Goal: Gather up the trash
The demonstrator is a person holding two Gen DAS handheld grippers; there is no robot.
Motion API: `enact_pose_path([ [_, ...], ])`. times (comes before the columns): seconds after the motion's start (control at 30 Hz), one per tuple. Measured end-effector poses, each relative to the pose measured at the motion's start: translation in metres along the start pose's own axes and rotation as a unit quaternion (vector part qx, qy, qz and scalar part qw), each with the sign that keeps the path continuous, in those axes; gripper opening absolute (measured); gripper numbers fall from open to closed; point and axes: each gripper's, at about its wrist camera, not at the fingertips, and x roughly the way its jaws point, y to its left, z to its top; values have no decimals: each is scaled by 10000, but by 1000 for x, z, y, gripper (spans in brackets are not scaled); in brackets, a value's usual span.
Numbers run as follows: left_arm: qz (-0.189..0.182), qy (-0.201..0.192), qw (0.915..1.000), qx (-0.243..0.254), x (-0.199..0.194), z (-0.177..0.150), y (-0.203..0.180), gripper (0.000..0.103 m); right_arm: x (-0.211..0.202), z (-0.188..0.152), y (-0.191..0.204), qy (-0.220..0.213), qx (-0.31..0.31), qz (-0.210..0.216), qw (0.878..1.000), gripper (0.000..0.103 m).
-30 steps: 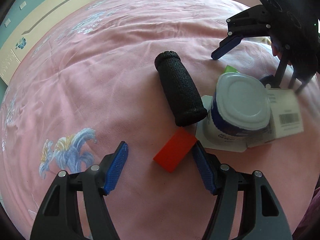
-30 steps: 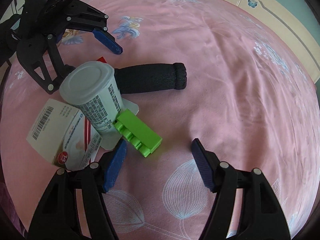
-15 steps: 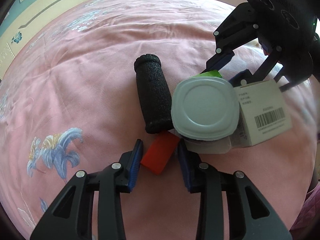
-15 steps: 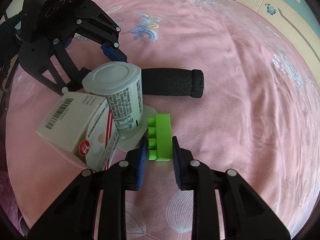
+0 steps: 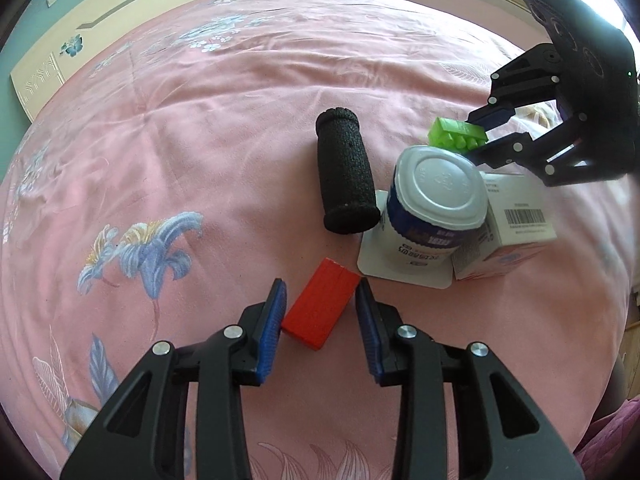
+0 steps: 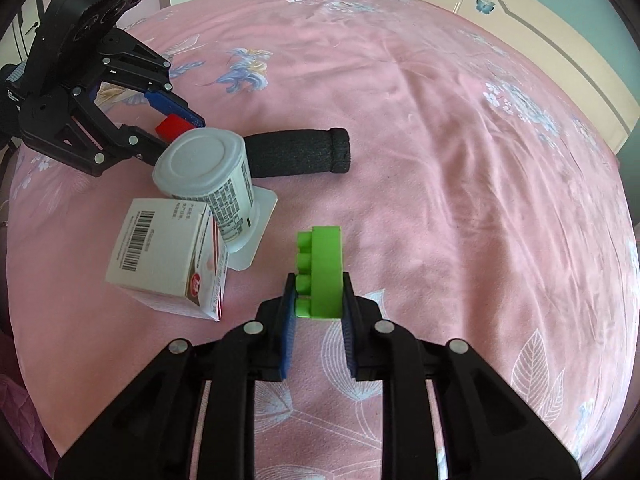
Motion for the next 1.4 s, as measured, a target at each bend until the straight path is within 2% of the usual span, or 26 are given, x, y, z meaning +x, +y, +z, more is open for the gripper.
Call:
enact_pose_path([
  [0.13,248,-123,9996,-54,-24,3,-8,36,-28,-2,-1,-139,189,-261,9994,21],
  [0.17,284,-146,9995,-50,-30,5,-10,22,-37,-1,0,-190,225,-314,9991,21],
  [0.4,546,-502,9969,-263,-96,16,-26,22,-114,6,19,-602,294,-709,9952,22],
  [0.6,742,-944,9926,-189,-170,15,-56,22,-188,11,47,-972,295,-1065,9891,21],
  [0.87,1156,-1467,9824,-60,-272,1,-104,22,-295,10,100,-1440,219,-1561,9769,21],
  [1.1,1464,-1883,9710,-152,-352,-16,-140,22,-382,5,150,-1880,170,-1885,9638,21],
  [1.4,1755,-2212,9591,-192,-419,-52,-182,22,-456,-14,214,-2193,41,-2162,9514,21],
])
